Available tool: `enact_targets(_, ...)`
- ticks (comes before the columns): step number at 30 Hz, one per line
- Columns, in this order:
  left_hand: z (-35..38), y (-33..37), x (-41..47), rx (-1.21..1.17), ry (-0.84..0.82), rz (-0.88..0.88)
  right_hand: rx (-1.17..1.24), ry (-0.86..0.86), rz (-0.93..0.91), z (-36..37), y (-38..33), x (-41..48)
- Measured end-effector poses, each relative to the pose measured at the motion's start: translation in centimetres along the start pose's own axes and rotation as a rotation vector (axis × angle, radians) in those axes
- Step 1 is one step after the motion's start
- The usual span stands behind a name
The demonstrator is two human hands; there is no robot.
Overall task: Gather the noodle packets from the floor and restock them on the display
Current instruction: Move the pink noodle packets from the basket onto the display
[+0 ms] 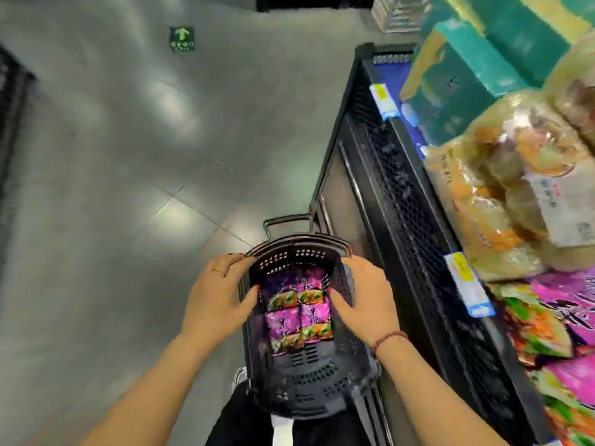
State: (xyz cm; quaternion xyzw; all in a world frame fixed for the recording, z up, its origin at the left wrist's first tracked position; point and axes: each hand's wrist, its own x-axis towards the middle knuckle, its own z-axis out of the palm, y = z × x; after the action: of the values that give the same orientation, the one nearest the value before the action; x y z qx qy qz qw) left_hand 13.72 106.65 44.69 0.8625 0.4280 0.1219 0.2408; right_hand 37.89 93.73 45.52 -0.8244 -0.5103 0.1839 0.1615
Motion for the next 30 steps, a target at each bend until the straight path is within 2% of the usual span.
enact_targets(3, 4.5, -1.2, -0.8, -0.055, 0.001, -0.172, 0.018, -0.12, 0.046, 4.3, 3.2, 2.3)
enact_targets(8, 13.8, -2.2, -1.3, -0.199, -0.009, -0.347, 0.087, -0.227, 0.113, 12.8, 8.5, 5.0)
enact_targets(18, 35.0, -8.9, 1.5, -0.505, -0.085, -0.669, 0.302, -0.294, 0.248, 30.3, 18.0, 9.3)
enact_targets(25, 44.8, -15.5, 5.5, -0.472, -0.122, -0.858, 0.358, -0.34, 0.286, 39.7, 23.8, 13.4)
enact_targets(30, 49.7, -18.6, 6.5, -0.388, -0.193, -0.891, 0.423, -0.303, 0.36, 44.5, 25.9, 16.1)
